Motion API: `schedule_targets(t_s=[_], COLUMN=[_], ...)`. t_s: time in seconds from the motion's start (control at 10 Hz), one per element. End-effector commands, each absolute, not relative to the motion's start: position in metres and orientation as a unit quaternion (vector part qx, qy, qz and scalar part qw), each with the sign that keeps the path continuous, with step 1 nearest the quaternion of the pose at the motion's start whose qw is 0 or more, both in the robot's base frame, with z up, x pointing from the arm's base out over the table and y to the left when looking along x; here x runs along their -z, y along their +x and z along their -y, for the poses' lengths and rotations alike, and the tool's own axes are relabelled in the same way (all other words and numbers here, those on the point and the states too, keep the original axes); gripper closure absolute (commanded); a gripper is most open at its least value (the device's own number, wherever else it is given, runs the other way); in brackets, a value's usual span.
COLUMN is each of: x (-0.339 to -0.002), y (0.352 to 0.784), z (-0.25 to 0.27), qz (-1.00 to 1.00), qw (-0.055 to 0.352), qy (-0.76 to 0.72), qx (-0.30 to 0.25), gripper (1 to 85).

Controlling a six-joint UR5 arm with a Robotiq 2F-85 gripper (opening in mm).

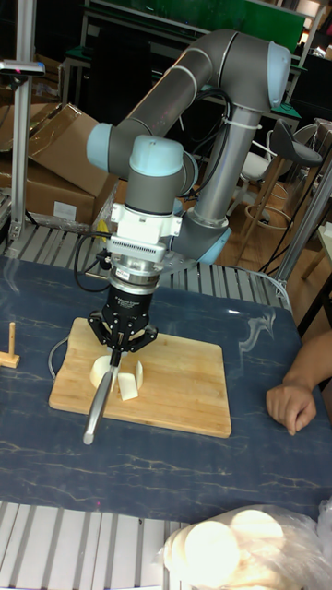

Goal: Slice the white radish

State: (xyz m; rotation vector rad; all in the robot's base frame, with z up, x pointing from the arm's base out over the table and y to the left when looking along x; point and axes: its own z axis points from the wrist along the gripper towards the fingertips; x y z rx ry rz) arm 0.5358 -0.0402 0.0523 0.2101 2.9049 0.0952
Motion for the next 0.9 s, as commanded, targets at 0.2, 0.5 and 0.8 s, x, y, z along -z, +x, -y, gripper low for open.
schedule_targets(t_s=[0.2,0.5,0.8], x=[-0.053,-0.054,-0.053], y=[0.541,0.543,0.544], z=[0.035,0.03,0.028], qz=[-0.988,-0.987,-0.987], qw=[0.125,0.131,0.126], qy=[0.075,0.073,0.082], qx=[-0.048,-0.066,-0.06], gripper=[84.7,84.7,84.7])
